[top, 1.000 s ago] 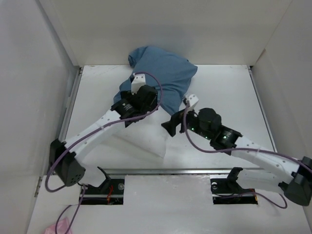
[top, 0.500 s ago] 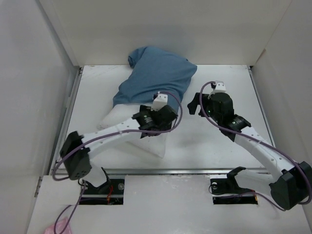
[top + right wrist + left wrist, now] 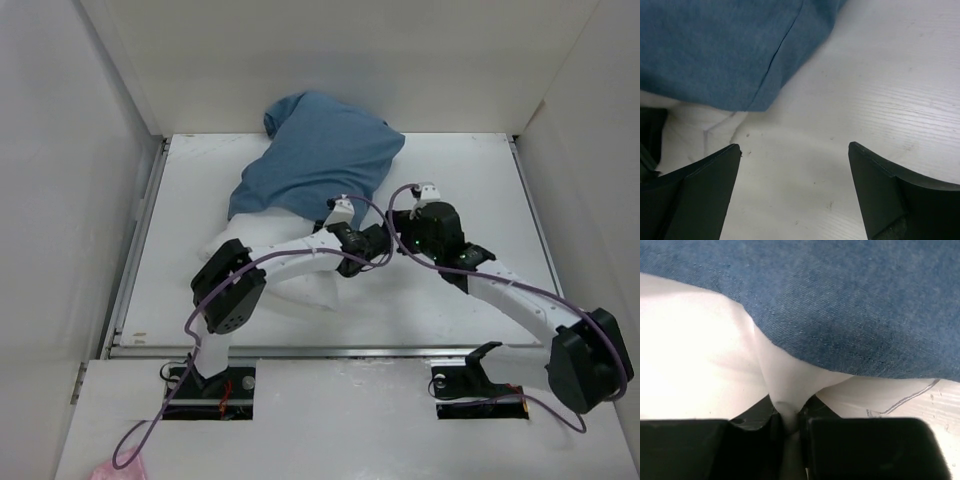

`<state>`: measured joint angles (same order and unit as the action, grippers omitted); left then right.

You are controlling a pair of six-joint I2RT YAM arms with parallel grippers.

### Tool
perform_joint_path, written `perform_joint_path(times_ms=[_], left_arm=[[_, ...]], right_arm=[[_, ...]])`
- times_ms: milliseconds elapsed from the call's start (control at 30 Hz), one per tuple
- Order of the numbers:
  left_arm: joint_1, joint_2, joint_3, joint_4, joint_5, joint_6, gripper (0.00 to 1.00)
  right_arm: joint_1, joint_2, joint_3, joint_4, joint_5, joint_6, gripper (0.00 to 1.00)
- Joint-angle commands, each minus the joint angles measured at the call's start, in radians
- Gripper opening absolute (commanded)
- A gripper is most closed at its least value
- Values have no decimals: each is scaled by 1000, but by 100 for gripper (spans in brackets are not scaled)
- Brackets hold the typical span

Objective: Put the pillow into the pillowcase

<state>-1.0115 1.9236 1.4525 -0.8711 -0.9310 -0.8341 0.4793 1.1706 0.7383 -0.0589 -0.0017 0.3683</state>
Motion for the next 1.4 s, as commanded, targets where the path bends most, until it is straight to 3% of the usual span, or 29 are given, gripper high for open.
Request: perform_joint_path(times_ms=[0,200,233,333,500,567,600,633,800,867,933,1033,1067,1167,1367], left_arm=[[42,-39,0,-16,8,-79,0],[42,-201,-27,148,66,84,0],[42,-230,-27,187,66,105,0],[42,-251,-27,202,90,150,0],[42,-252,6,202,90,184,0],[42,-252,16,211,90,214,0],[42,-252,28,224,90,214,0],[42,-252,28,236,90,230,0],[76,-203,100,328,112,325,0],[96,-175,149,386,123,334,0],[129,-123,215,432,143,348,0],[142,-34,301,432,111,325,0],[142,-11,349,432,101,325,0],[142,57,425,388,112,274,0],[110,57,359,426,188,245,0]], right_arm=[[59,73,-22,160,-47,-68,94],[145,202,30,347,-46,-167,88],[145,240,42,359,-58,-167,82],[145,294,75,402,-8,-180,79],[145,408,145,488,100,-157,59],[145,443,200,488,100,-157,40],[145,455,217,440,88,-169,11],[145,455,228,418,72,-169,0],[154,275,103,317,-44,-134,0],[154,83,47,196,-117,-66,0],[173,-146,-48,131,-303,-25,0],[182,-345,-108,12,-566,14,0],[182,-430,-108,-36,-586,14,0],[182,-476,-108,-96,-489,-6,0],[182,-373,-67,-137,-318,-38,0]])
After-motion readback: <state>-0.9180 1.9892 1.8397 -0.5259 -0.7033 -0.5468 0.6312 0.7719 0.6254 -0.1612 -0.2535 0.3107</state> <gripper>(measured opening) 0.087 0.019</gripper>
